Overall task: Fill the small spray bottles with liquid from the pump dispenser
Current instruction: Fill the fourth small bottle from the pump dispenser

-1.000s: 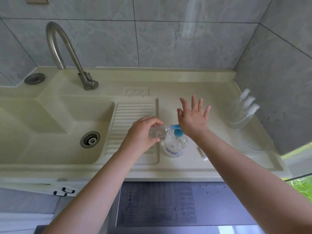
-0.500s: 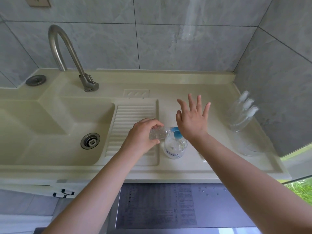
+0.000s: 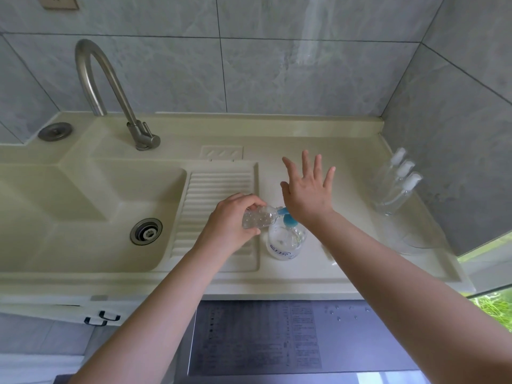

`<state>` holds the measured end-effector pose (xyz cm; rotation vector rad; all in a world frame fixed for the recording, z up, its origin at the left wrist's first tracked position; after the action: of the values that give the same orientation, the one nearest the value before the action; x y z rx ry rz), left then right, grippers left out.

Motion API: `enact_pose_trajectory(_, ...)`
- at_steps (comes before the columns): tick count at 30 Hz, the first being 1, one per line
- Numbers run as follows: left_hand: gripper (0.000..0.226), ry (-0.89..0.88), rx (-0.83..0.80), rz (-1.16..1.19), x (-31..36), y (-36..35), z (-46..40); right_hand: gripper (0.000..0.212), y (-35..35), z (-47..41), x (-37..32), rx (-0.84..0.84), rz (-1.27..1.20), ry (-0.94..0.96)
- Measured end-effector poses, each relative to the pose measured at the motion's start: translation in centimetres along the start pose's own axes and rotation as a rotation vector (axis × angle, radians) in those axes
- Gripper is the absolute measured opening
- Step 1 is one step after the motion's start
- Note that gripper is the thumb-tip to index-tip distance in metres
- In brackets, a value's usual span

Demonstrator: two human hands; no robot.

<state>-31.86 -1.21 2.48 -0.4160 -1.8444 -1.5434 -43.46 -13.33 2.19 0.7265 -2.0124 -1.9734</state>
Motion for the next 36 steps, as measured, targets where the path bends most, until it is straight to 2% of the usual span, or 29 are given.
enact_pose_trajectory(4, 0.053, -0.002, 0.005, -0.001, 0.1, 0.2, 0.0, 0.056, 0.9, -0.6, 0.4, 0.004, -0.118, -0.04)
enact_pose_trajectory(11, 0.052, 0.005, -0.001, -0.005, 0.1, 0.0, 0.0, 0.053, -0.5, 0.3, 1.5, 0.005, -0.117, -0.076)
enact_pose_trajectory(16, 0.052, 0.002, -0.001, -0.007, 0.2, -0.1, -0.1, 0.053, 1.5, 0.2, 1.2, 0.118, 0.007, -0.047)
enact_pose_trajectory(21, 0.054, -0.003, 0.004, 0.002, 0.1, -0.1, -0.1, 0.056, 2.2, 0.0, 0.8, 0.117, -0.023, -0.043)
enact_pose_trajectory(27, 0.053, 0.002, 0.002, -0.014, 0.0, -0.1, -0.2, 0.053, -0.5, 0.5, 1.3, 0.042, -0.1, -0.08)
enact_pose_trajectory(30, 0.052, -0.001, -0.008, -0.011, 0.1, -0.3, -0.1, 0.056, -0.2, 0.5, 1.4, 0.047, -0.061, -0.077)
enact_pose_trajectory(36, 0.053, -0.008, 0.003, -0.004, 0.3, 0.0, -0.1, 0.06, 1.1, -0.3, 1.7, 0.018, -0.153, -0.104)
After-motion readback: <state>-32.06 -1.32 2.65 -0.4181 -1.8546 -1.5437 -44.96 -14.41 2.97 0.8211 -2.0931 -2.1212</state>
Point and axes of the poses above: each hand's wrist, its own z-axis away from the middle knuckle, its own y-axis out of the back of the hand, x = y × z, the point moved 10 cm from there along -z, towards the middle knuckle, and after that the axes turned 4 degrees about y, right-handed, at the moved point
